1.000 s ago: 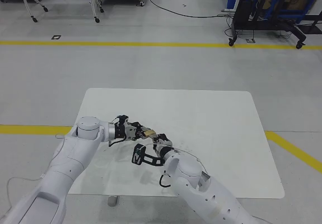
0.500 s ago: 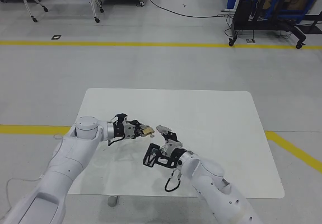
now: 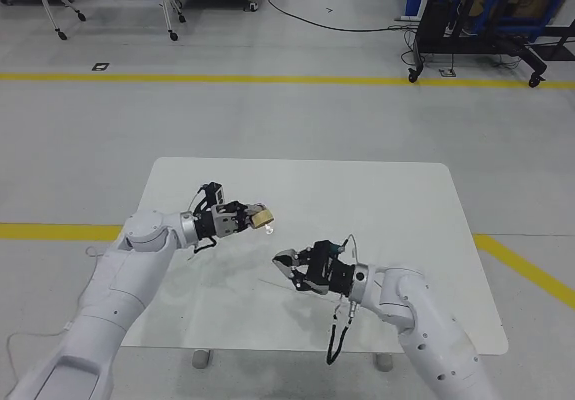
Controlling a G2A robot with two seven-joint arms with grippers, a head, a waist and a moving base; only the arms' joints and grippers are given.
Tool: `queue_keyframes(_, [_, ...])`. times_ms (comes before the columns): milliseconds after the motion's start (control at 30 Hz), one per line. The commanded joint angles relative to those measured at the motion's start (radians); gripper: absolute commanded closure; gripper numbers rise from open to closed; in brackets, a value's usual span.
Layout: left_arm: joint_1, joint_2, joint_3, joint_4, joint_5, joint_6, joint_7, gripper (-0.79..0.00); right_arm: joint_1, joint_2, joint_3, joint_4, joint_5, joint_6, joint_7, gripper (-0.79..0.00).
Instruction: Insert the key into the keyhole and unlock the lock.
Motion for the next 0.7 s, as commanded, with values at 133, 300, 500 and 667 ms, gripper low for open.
queue_keyframes(133, [0.014, 0.004, 0.001, -0.026, 0.022, 0.021, -0.019, 0.0, 0.064, 0.0, -0.02, 0.039, 0.084, 0.028, 0.094, 0.0])
queue_keyframes(300, [0.015, 0.004, 0.011, -0.034, 0.022, 0.047, -0.067, 0.0, 0.127, -0.005, -0.055, 0.089, 0.114, 0.07, 0.15, 0.0])
queue_keyframes(500, [0.01, 0.005, 0.021, -0.033, 0.045, 0.06, -0.09, 0.0, 0.196, -0.012, -0.092, 0.151, 0.155, 0.111, 0.185, 0.0])
queue_keyframes(667, [0.016, 0.004, -0.002, -0.032, 0.001, 0.025, -0.064, 0.0, 0.192, -0.01, -0.1, 0.121, 0.128, 0.149, 0.168, 0.0])
